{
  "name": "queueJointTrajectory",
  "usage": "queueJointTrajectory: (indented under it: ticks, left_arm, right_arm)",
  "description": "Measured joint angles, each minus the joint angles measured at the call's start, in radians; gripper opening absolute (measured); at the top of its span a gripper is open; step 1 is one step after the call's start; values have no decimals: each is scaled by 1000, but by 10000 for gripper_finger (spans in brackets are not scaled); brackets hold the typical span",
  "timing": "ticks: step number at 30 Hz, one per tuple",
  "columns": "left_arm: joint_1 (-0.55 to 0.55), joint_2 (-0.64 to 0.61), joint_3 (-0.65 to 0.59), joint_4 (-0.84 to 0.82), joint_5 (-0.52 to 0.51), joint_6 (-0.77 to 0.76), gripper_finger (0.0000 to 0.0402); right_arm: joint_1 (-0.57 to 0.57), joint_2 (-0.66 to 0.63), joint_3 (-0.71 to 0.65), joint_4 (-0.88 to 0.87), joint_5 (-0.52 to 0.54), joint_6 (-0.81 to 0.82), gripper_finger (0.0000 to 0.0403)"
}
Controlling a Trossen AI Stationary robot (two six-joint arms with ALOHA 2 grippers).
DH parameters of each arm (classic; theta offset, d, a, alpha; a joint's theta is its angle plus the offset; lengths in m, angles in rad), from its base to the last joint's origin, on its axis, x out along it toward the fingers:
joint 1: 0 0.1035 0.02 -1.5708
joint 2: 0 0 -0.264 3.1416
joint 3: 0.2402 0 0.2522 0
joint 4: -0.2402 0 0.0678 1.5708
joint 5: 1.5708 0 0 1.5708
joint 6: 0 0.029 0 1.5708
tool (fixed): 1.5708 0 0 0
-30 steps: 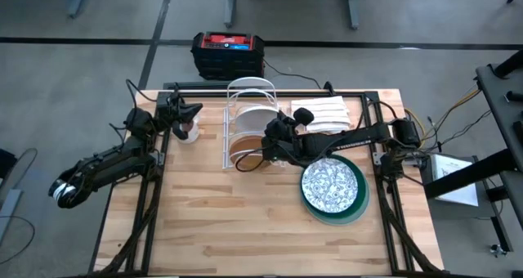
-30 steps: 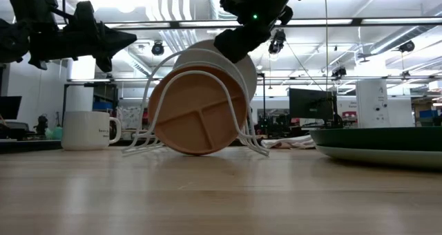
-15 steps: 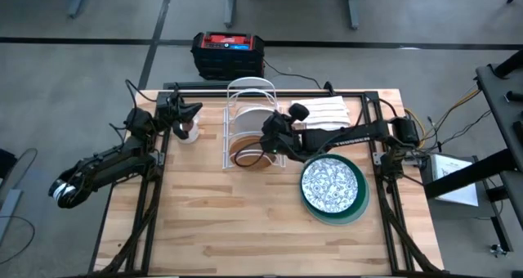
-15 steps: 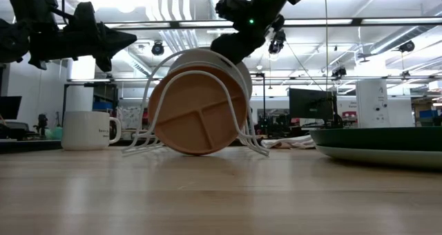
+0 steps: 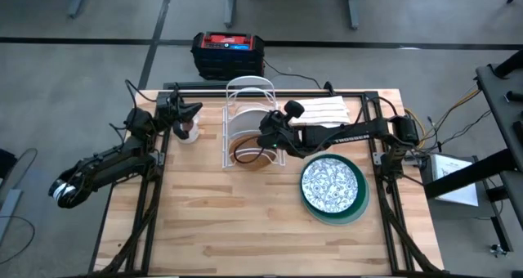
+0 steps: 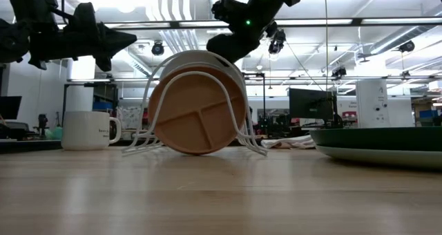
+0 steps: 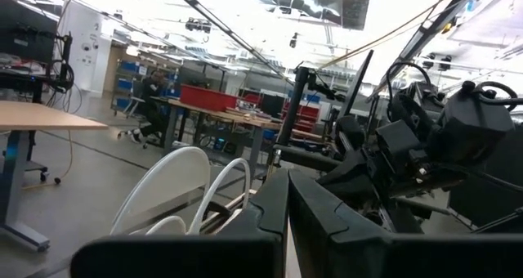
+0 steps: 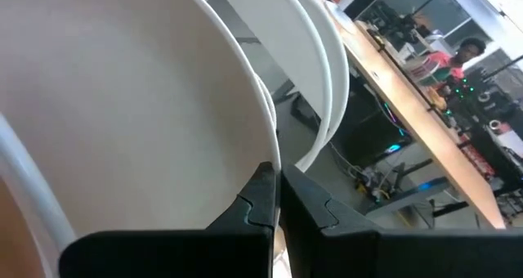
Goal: Sort dishes
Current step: Put the white plate in the dish rack
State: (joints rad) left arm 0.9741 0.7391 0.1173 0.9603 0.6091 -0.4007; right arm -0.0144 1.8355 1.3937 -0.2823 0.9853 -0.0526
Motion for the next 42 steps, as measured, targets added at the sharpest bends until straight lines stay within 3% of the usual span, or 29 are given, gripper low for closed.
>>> queueJointTrajectory:
  ticks: [42]
  left_arm:
    - [0, 0, 0, 0, -24, 19, 0]
  right_arm:
    - [-3, -2, -18, -5, -149, 89, 0]
